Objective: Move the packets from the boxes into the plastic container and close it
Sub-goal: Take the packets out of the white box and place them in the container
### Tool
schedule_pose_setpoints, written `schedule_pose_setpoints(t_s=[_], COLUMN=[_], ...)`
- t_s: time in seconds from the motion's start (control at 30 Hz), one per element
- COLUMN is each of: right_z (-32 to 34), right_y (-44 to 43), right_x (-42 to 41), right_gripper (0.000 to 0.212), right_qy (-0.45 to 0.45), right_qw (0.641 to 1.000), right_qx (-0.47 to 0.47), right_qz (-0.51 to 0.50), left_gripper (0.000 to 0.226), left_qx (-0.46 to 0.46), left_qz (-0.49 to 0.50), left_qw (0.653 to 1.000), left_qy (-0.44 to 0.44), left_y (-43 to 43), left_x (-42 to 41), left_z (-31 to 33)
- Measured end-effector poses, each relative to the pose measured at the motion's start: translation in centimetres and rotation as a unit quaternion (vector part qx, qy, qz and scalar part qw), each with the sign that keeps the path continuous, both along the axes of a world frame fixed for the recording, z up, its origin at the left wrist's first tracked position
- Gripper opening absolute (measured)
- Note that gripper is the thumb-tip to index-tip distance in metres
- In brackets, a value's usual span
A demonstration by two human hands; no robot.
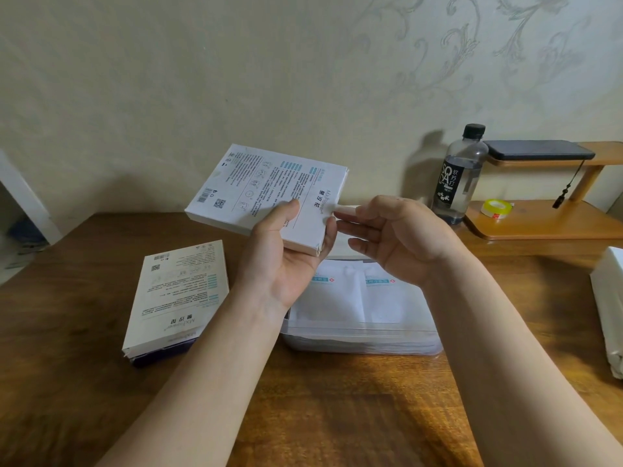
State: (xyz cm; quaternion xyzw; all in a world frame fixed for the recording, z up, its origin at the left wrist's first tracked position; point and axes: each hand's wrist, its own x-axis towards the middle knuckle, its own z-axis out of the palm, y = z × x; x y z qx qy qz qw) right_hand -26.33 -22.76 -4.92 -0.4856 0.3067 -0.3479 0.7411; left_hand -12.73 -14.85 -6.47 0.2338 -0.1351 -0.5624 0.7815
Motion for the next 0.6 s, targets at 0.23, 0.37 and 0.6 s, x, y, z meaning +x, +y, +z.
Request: schedule_pose_setpoints(t_s=[0.23,0.37,0.6], right_z=[0.0,0.3,0.5], right_y=[-0.2,-0.5,-0.7], right_x=[-1.0,-2.5,-1.8], right_gripper=[0.016,0.012,0.014], right_qy=[0.056,0.114,0.121], right_qw=[0.998,0.993,0.982], right_qx=[-0.002,-0.017,-0.085], right_qz=[0.018,0.015,-0.121], left_gripper=[0.030,0.030,0.029], left_qx=[-0.003,-0.009,-0.021], left_qz=[-0.012,-0.013,-0.037], left_qw=[1.000,1.000,0.998], left_qy=[0.020,0.016,-0.035], left_y=[-0.1,-0.1,0.1], left_x=[0.2,0.1,0.0], left_z=[0.0,0.0,-0.1])
